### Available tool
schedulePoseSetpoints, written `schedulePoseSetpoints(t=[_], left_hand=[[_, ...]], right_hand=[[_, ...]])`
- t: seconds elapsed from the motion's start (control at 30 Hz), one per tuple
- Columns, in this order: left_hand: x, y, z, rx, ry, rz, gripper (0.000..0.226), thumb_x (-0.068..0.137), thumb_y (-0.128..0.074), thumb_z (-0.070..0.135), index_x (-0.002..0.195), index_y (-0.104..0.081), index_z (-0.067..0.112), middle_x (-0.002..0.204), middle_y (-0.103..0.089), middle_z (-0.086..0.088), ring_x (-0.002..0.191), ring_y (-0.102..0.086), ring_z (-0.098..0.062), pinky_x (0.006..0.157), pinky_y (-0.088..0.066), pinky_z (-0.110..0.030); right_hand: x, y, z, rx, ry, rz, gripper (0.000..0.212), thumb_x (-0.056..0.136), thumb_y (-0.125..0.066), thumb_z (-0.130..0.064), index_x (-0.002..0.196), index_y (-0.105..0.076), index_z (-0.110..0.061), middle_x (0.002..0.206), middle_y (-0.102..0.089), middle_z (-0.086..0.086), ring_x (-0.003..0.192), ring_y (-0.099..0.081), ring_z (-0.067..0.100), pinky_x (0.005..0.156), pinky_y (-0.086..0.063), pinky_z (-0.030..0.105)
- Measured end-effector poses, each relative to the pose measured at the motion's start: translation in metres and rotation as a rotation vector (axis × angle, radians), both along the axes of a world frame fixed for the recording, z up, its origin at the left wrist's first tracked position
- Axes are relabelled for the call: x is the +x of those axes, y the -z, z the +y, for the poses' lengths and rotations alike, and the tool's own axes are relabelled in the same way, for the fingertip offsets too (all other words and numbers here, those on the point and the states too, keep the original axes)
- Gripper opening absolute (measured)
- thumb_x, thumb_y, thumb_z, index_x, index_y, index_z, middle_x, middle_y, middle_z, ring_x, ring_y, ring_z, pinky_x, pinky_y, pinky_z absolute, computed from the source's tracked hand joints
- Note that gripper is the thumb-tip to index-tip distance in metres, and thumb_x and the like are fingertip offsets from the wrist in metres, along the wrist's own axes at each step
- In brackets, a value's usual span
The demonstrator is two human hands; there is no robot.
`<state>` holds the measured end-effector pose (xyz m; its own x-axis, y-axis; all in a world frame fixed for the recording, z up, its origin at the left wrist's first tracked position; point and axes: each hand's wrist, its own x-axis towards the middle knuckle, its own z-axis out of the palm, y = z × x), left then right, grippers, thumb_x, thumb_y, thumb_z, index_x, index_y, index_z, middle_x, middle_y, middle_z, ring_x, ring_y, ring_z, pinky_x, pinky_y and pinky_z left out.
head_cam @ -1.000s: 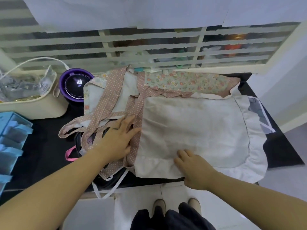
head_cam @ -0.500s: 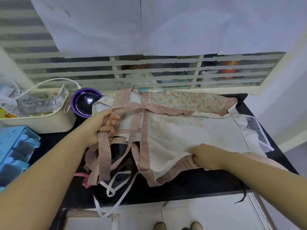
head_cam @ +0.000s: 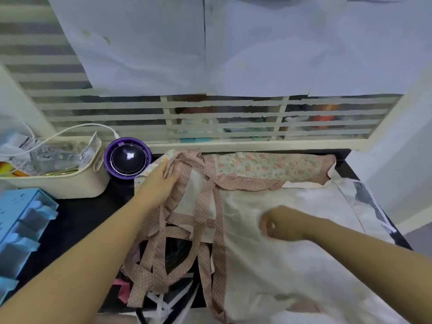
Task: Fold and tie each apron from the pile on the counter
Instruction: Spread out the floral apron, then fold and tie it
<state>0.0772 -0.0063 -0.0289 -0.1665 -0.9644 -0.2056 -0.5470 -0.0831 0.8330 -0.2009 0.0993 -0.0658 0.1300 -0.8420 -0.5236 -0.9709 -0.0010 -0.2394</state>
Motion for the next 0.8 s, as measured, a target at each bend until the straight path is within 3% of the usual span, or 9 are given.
schedulePoseSetpoints(t=[0.13, 0.2, 0.27, 0.37, 0.5, 0.57, 0.67, 0.73, 0.8], left_hand=[[-0.001, -0.010, -0.007, -0.133, -0.077, 0.066, 0.025, 0.101, -0.042, 0.027, 0.092, -0.065, 0.024, 0.097, -0.069, -0.001, 0.067, -0.051, -0.014, 0.070, -0.043, -0.035], [-0.005, -0.023, -0.008, -0.185, -0.043, 0.151, 0.027, 0.101, -0.042, 0.025, 0.086, -0.064, 0.027, 0.066, -0.062, 0.010, 0.056, -0.044, -0.012, 0.069, -0.043, -0.037], [-0.011, -0.039, -0.006, -0.234, 0.015, 0.212, 0.027, 0.101, -0.040, 0.024, 0.088, -0.062, 0.030, 0.047, -0.049, 0.012, 0.058, -0.045, -0.014, 0.069, -0.042, -0.036], [-0.010, -0.063, -0.009, -0.303, -0.013, 0.328, 0.030, 0.102, -0.039, 0.021, 0.086, -0.061, 0.034, 0.050, -0.049, 0.010, 0.069, -0.049, -0.022, 0.071, -0.041, -0.035], [-0.002, -0.093, -0.019, -0.317, -0.144, 0.563, 0.037, 0.100, -0.039, 0.012, 0.075, -0.061, 0.026, 0.059, -0.059, 0.010, 0.069, -0.060, -0.013, 0.061, -0.047, -0.026], [0.000, -0.107, -0.022, -0.265, -0.101, 0.722, 0.041, 0.096, -0.040, 0.006, 0.064, -0.062, 0.021, 0.066, -0.065, 0.010, 0.075, -0.065, -0.012, 0.069, -0.053, -0.027], [0.007, -0.121, -0.022, -0.049, 0.315, 0.785, 0.028, 0.081, -0.045, 0.021, 0.065, -0.066, 0.013, 0.108, -0.071, -0.011, 0.107, -0.064, -0.022, 0.094, -0.046, -0.037], [0.011, -0.127, -0.018, 0.221, 0.545, 0.789, 0.036, 0.079, -0.056, 0.035, 0.077, -0.070, 0.002, 0.115, -0.064, -0.028, 0.109, -0.064, -0.032, 0.089, -0.051, -0.036], [0.007, -0.128, -0.017, 0.326, 0.490, 0.696, 0.045, 0.085, -0.052, 0.041, 0.079, -0.066, -0.001, 0.103, -0.067, -0.027, 0.088, -0.070, -0.028, 0.075, -0.056, -0.029]], right_hand=[[0.023, -0.010, -0.044, -0.306, 0.046, -0.093, 0.036, 0.090, -0.050, -0.013, 0.122, -0.061, -0.023, 0.149, -0.028, 0.005, 0.119, -0.053, 0.024, 0.087, -0.048, 0.031], [0.042, -0.004, -0.066, -0.299, -0.007, -0.034, 0.042, 0.091, -0.048, -0.014, 0.129, -0.057, -0.030, 0.160, 0.002, 0.005, 0.124, -0.052, 0.025, 0.075, -0.049, 0.028], [0.055, 0.004, -0.084, -0.254, -0.026, 0.012, 0.049, 0.092, -0.045, -0.014, 0.139, -0.047, -0.030, 0.160, 0.013, 0.006, 0.126, -0.050, 0.025, 0.080, -0.051, 0.035], [0.045, -0.007, -0.107, -0.384, 0.184, -0.013, 0.046, 0.093, -0.044, -0.009, 0.139, -0.042, -0.009, 0.157, -0.013, 0.013, 0.110, -0.057, 0.026, 0.086, -0.048, 0.036], [0.007, -0.066, -0.128, -0.961, 0.463, -0.172, 0.026, 0.089, -0.049, -0.011, 0.107, -0.067, -0.004, 0.106, -0.065, 0.012, 0.085, -0.062, 0.030, 0.074, -0.050, 0.034], [-0.002, -0.108, -0.129, -1.158, 0.399, -0.191, 0.020, 0.086, -0.054, -0.014, 0.084, -0.069, -0.001, 0.085, -0.067, 0.014, 0.077, -0.062, 0.031, 0.069, -0.050, 0.037], [-0.005, -0.159, -0.119, -1.273, 0.254, -0.206, 0.018, 0.083, -0.057, -0.015, 0.075, -0.064, 0.000, 0.079, -0.063, 0.013, 0.075, -0.059, 0.031, 0.068, -0.047, 0.039], [-0.004, -0.179, -0.107, -1.255, 0.166, -0.214, 0.019, 0.084, -0.059, -0.017, 0.079, -0.066, 0.000, 0.082, -0.064, 0.014, 0.077, -0.060, 0.031, 0.067, -0.045, 0.037], [-0.004, -0.190, -0.095, -1.177, 0.157, -0.273, 0.018, 0.088, -0.059, -0.017, 0.086, -0.069, -0.002, 0.086, -0.066, 0.012, 0.081, -0.060, 0.028, 0.067, -0.042, 0.032]])
